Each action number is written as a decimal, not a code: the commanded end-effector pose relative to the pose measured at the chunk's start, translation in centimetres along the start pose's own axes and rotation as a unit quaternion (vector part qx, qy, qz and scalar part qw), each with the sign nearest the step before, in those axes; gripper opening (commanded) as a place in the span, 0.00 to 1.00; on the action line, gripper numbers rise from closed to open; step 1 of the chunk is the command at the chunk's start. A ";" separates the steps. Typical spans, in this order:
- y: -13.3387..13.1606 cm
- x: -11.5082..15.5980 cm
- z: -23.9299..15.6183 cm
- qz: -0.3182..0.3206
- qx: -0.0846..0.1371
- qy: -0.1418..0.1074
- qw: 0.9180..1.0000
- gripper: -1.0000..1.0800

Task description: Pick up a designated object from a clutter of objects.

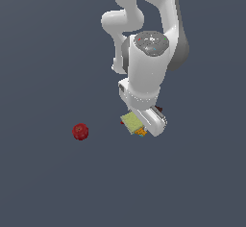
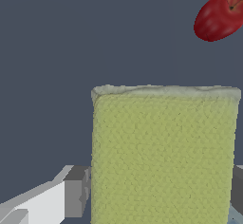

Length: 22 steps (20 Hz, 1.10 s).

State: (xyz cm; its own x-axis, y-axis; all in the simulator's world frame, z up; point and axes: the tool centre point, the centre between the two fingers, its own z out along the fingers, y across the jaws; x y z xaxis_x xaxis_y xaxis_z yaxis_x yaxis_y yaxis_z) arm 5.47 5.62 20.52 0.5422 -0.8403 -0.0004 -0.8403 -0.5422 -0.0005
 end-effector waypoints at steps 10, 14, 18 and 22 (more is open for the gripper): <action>-1.7 -7.1 -11.2 0.000 0.000 0.002 1.000 0.00; -2.2 -8.7 -13.7 0.000 0.000 0.001 1.000 0.00; -2.6 -9.7 -15.3 0.000 0.000 0.001 1.000 0.00; -2.8 -10.2 -16.1 0.000 0.000 0.001 1.000 0.00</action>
State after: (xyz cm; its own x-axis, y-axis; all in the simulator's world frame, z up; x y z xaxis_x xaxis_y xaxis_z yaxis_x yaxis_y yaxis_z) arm 2.33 15.56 36.29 0.5431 -0.8397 0.0007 -0.8397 -0.5431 0.0004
